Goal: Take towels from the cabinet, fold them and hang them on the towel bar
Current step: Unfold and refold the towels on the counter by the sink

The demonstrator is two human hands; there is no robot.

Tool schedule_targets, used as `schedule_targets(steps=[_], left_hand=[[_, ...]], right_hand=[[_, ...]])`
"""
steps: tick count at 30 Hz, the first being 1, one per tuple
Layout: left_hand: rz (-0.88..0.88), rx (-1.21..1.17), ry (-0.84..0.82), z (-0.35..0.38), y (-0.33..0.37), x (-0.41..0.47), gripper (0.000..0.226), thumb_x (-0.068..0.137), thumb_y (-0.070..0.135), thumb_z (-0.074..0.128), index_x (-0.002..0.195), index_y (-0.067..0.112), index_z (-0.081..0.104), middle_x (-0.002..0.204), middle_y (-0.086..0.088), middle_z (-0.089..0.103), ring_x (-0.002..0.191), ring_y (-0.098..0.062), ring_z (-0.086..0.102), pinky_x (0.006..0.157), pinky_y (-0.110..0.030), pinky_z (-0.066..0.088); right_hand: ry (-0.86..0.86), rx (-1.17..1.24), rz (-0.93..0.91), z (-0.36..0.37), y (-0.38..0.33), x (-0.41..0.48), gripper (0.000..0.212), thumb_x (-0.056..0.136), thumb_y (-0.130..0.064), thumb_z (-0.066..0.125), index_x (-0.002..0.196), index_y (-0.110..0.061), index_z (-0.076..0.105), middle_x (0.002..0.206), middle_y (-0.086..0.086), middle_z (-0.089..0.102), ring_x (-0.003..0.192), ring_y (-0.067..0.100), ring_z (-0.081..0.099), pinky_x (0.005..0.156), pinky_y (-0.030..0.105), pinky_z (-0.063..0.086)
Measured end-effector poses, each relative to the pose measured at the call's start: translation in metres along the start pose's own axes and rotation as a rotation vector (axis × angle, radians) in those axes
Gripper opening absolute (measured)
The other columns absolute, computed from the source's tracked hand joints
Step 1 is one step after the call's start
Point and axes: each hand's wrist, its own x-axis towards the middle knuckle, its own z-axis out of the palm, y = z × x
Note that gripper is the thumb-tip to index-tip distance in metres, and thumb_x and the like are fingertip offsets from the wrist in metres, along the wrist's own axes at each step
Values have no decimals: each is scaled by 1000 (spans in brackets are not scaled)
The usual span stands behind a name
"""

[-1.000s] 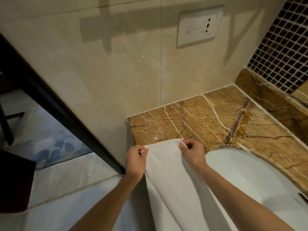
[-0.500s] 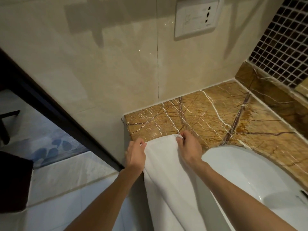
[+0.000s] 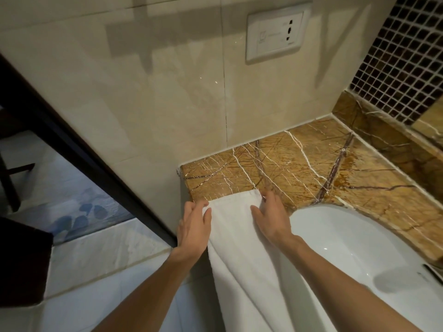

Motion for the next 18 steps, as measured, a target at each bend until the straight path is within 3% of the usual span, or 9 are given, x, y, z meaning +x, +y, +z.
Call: schedule_targets(steps=[4,10,15,18], left_hand=[[58,-12,-6,-4,1,-16,29,99,33,42,122,23,57,116,5,44,88,-15,57,76,-26,37],[180,64,-14,-8,8,-52,28,100,27,42,112,19,66,109,0,49,100,-19,49,93,-38,43],[277,64,-48,-12,17,-81,30,100,27,41,112,16,66,109,-1,52,100,-20,51,94,-40,44],[315,34,-87,-10,28,-102,31,101,25,40,116,14,65,115,-2,52,104,-21,51,98,-40,42]], right_hand=[[-21,10,-13,-7,9,-21,42,92,-26,57,130,-14,42,130,6,48,119,23,47,89,37,41],[-58,22,12,-22,36,-63,41,91,-29,56,127,-15,43,119,6,58,105,27,55,84,39,47],[-233,22,160,-46,71,-112,54,91,-38,51,138,-15,36,93,0,62,89,21,58,74,33,43],[-298,-40,225,-62,95,-145,56,92,-45,50,139,-17,38,112,6,62,101,23,59,85,33,47]])
